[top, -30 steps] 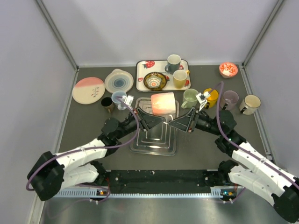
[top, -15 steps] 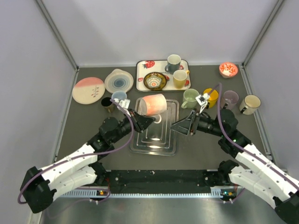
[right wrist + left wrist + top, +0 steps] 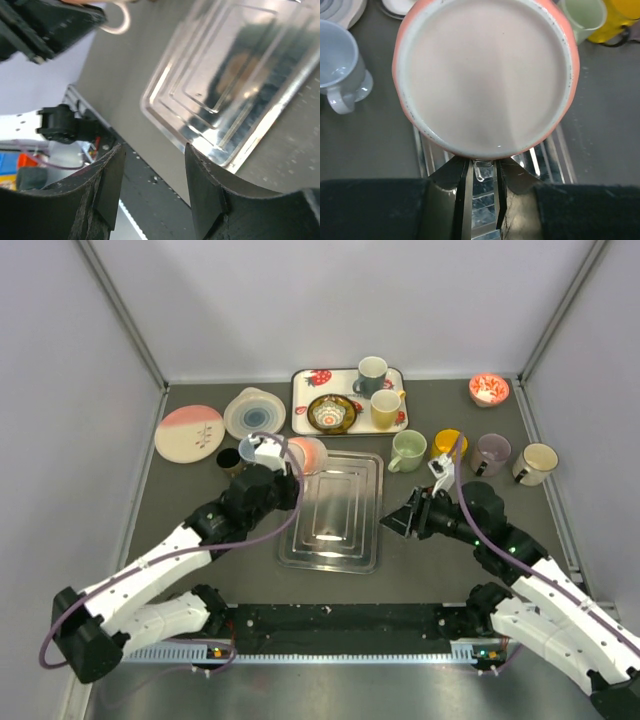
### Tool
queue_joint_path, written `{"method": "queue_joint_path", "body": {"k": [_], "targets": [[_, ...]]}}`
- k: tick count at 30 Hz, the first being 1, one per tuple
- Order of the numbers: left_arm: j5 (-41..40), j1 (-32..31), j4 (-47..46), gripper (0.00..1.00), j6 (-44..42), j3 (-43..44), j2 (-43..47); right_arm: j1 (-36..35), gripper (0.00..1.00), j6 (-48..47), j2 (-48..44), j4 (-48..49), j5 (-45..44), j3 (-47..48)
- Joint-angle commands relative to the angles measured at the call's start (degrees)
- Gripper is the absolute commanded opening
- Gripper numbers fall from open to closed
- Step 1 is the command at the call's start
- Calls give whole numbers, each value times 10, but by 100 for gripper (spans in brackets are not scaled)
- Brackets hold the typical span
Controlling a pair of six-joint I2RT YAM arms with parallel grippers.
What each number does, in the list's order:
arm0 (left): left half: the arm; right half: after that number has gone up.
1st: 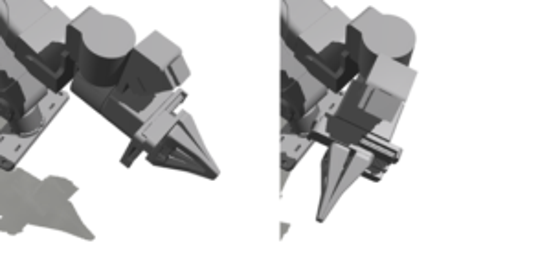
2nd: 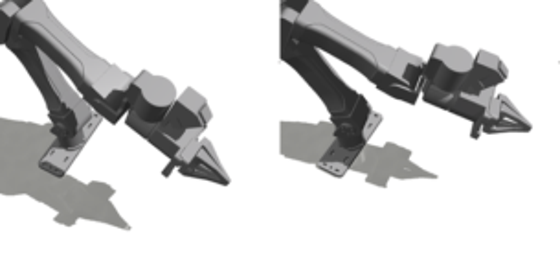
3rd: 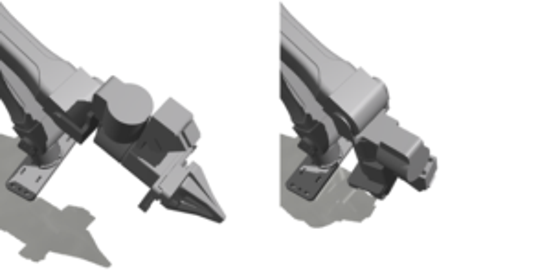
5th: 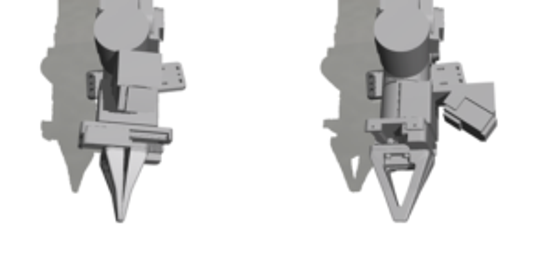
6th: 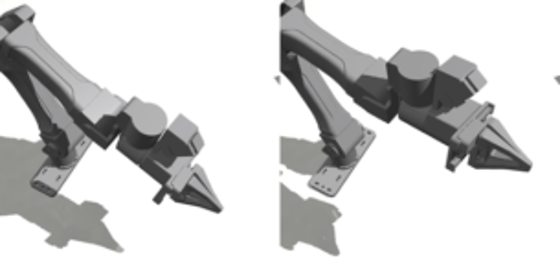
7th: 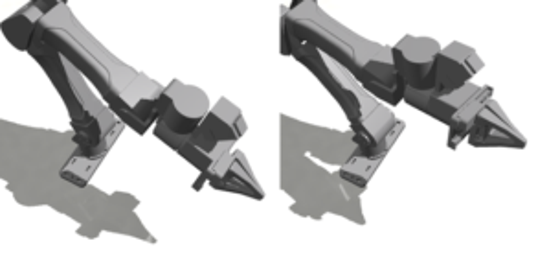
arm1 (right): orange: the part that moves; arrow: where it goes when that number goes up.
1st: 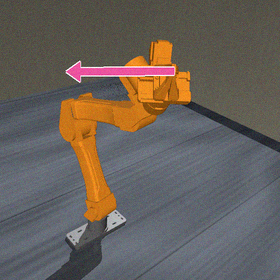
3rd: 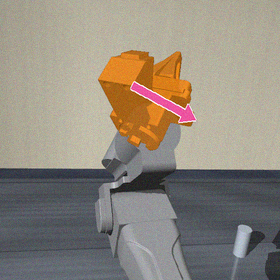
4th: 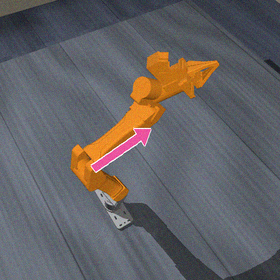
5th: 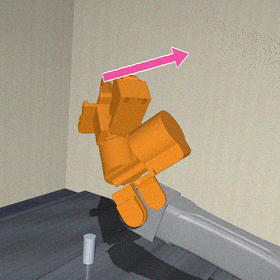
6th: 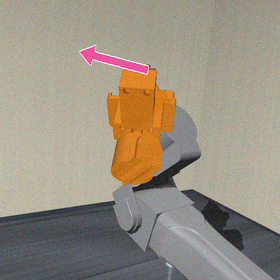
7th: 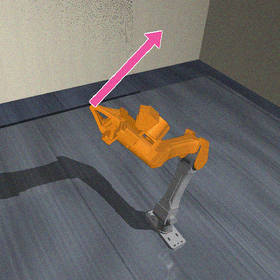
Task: Turn the mug right side up
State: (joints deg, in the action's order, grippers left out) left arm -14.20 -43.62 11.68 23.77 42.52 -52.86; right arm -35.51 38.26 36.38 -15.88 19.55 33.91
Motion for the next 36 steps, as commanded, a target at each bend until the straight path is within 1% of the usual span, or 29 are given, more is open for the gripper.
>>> {"method": "queue_joint_path", "body": {"k": [1,2,4,8,14,20,27,36], "targets": [[-44,20,44,0,-25,98,-76,-4,50,-24,13,-81,-90,32],[-37,23,57,0,-23,107,-107,-4,50,-24,16,-89,-94,31],[-17,33,63,0,-22,128,-137,-4,50,-23,15,-93,-105,28],[-3,44,69,0,-23,163,-216,-5,50,-30,11,-102,-114,27],[10,62,77,0,-35,215,-311,-5,50,-35,6,-108,-117,20],[29,94,107,0,-46,273,-395,-4,50,-35,-5,-120,-119,18],[42,119,150,0,-52,319,-457,-5,50,-42,-18,-137,-128,28],[51,132,153,0,-55,325,-491,-4,50,-44,-11,-140,-135,30]]}}
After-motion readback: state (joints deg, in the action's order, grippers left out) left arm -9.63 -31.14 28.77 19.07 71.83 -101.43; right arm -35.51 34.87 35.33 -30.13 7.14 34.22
